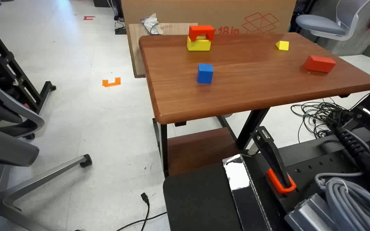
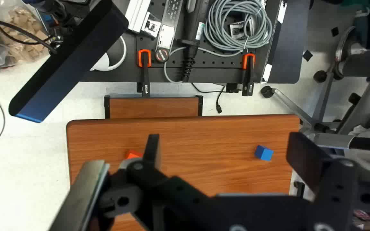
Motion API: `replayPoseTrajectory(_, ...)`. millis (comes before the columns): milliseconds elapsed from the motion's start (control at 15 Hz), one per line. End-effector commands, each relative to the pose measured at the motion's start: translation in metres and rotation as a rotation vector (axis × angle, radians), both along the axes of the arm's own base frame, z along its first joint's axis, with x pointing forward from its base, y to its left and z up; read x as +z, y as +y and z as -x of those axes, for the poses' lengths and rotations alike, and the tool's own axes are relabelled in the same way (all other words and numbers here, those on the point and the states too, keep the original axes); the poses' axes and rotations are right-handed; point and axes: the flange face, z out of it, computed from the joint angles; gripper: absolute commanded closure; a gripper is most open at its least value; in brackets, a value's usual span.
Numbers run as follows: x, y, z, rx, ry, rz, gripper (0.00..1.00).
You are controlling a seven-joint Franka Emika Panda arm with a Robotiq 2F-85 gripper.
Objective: Stack the orange block on top of the other orange block
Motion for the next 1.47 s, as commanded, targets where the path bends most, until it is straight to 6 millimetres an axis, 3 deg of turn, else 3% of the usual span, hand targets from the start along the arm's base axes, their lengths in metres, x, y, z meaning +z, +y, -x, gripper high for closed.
replayPoseTrajectory(0, 0.001, 0.000, 0.000, 0.000, 0.000, 0.000, 0.00)
replayPoseTrajectory(933, 0.001, 0.000, 0.000, 0.000, 0.000, 0.000, 0.00)
replayPoseTrajectory(1400, -0.024, 0.033, -0.037, -0.018, 0.004, 0.099, 0.00)
